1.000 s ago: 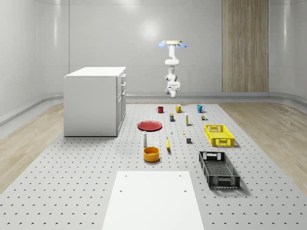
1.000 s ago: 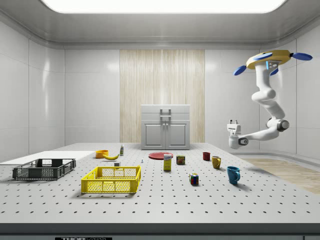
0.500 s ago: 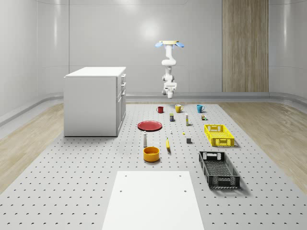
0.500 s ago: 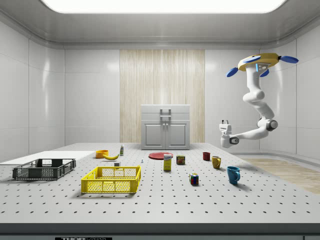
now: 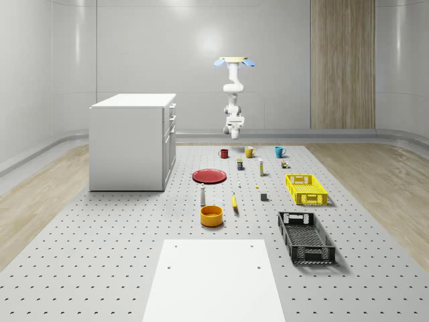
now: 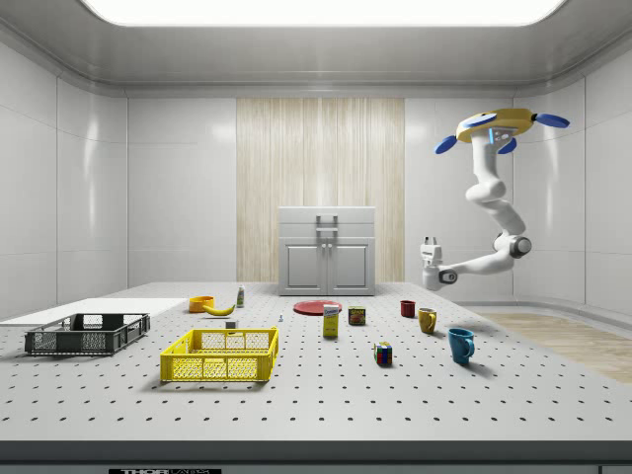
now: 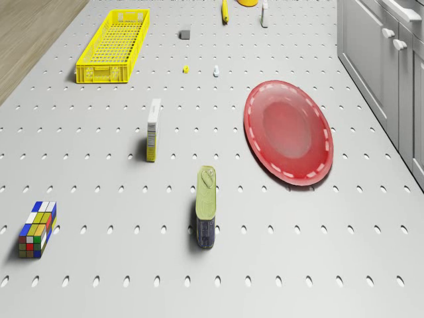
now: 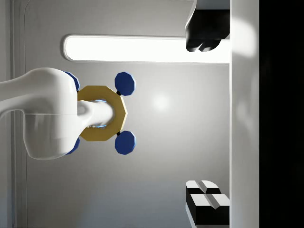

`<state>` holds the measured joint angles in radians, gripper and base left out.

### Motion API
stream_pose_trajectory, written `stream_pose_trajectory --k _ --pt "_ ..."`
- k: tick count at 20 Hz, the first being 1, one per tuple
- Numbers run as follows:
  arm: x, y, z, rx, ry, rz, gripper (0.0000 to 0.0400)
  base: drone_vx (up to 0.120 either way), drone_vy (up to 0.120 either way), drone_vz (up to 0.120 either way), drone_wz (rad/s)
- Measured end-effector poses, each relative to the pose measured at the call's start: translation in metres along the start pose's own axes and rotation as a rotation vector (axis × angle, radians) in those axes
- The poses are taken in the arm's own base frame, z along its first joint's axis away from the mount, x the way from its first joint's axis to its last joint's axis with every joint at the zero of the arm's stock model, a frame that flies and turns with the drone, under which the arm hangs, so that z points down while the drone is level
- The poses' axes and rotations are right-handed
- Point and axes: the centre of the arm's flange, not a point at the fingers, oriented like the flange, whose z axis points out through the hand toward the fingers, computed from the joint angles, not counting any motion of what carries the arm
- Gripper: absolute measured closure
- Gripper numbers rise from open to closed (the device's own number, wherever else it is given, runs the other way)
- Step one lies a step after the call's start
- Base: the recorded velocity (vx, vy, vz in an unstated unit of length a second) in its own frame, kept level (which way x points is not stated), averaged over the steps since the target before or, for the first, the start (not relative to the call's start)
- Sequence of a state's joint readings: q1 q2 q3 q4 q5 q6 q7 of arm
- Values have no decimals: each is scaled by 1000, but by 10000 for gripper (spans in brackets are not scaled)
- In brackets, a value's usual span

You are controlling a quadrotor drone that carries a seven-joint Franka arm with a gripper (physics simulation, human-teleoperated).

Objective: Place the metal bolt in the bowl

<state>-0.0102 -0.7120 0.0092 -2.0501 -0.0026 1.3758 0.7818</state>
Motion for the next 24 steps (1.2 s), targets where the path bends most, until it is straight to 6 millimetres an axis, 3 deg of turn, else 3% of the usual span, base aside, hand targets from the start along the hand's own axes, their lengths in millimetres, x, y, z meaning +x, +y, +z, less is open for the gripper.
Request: stream_pose_trajectory --k 16,24 --pt "-9 -8 1 -77 94 -2 0 120 0 0 0" --pt "-34 -31 12 -331 356 -7 0 120 0 0 0"
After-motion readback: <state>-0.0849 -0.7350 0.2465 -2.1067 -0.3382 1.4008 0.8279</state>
